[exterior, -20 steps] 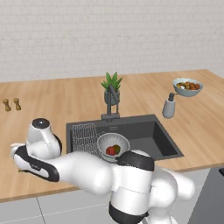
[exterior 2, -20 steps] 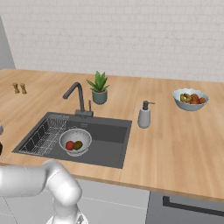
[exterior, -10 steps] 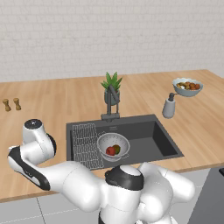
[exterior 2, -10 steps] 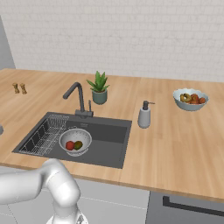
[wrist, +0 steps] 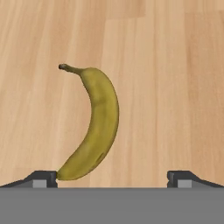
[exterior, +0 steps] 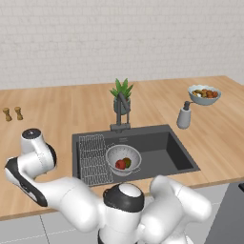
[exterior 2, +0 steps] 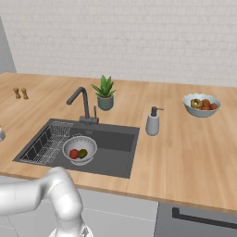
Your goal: Put the colander in the sink, put the banana, apple, mango in the colander, and turn on the sink faucet and pour water over the colander.
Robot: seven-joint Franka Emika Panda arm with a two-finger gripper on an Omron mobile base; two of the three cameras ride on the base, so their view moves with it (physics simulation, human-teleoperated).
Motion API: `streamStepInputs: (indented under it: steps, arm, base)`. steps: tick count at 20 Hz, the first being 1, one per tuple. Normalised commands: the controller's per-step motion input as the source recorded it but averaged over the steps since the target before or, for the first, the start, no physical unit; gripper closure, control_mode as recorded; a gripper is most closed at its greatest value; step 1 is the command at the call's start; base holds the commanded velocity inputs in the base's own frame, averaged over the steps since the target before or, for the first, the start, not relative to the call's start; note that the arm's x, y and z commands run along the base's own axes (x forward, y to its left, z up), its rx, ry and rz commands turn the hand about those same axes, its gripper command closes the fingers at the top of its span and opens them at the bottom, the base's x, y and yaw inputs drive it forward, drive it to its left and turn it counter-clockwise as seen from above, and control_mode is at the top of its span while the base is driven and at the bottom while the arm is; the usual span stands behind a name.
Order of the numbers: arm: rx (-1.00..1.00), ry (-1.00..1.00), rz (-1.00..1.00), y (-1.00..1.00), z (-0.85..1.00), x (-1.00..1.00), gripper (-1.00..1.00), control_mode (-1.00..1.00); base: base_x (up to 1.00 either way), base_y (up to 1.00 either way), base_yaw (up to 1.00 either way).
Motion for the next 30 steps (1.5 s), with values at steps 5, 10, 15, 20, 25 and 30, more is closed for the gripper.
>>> streamStepInputs:
  steps: [5,10,15,20,25,30]
  arm:
    - [-0.01,0.00,0.00,0.14,-0.14,0.24,-1.00,-1.00]
    - [0.00,0.00,0.00,0.04,-0.16,0.17,-1.00,-1.00]
    - [0.00,0.00,0.00,0.00,-0.30,0.04,-1.00,-1.00]
    - [0.00,0.00,0.00,0.00,-0.32,0.01,-1.00,-1.00]
    - [0.00,0.00,0.00,0.00,-0.17,0.01,-1.00,-1.00]
    - [0.00,0.00,0.00,0.08,-0.02,0.10,-1.00,-1.00]
  base:
    - [0.00,0.00,0.00]
    - [0.00,0.00,0.00]
    - [0.00,0.00,0.00]
    - [0.00,0.00,0.00]
    - [0.00,0.00,0.00]
    - [0.00,0.00,0.00]
